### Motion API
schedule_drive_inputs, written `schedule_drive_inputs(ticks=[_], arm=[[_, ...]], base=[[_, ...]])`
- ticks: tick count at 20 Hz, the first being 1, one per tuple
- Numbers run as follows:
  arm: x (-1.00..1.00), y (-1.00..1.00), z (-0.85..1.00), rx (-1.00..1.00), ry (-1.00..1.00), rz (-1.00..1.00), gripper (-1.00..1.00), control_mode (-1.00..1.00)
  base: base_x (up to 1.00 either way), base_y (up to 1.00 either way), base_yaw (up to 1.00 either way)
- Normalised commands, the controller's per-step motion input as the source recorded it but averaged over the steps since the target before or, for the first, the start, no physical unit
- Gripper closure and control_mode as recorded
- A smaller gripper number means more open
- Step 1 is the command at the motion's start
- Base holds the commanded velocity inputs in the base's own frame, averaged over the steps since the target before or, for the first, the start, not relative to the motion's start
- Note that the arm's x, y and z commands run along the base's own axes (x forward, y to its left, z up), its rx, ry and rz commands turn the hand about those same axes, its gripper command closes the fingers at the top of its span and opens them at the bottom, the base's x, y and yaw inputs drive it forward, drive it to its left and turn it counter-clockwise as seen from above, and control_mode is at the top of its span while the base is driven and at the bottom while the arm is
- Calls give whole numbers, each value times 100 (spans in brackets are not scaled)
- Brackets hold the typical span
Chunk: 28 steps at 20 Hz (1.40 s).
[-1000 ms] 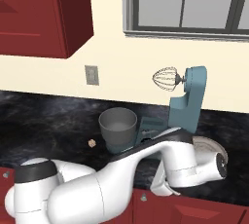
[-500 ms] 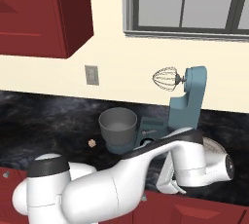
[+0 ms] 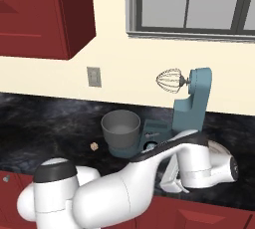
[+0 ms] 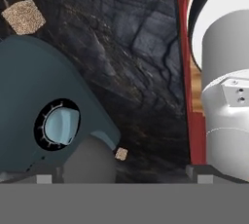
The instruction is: Add butter and sugar cubes to the stand mixer bowl and then turn on the stand mixer to begin making frosting.
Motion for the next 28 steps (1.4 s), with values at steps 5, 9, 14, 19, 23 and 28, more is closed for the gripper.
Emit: schedule_drive_inputs(ticks=[5, 9, 14, 19, 23, 28], arm=[[3, 0, -9, 0, -3, -2, -100, -100], [14, -2, -16, 0, 0, 0, -100, -100], [20, -4, -7, -2, 3, -1, -100, -100], [14, -14, -2, 0, 1, -1, -100, -100], [13, -12, -8, -2, 0, 0, -100, -100], [11, -1, -6, 0, 0, -2, -100, -100]], base=[[0, 0, 0], [0, 0, 0], [0, 0, 0], [0, 0, 0], [0, 0, 0], [0, 0, 0]])
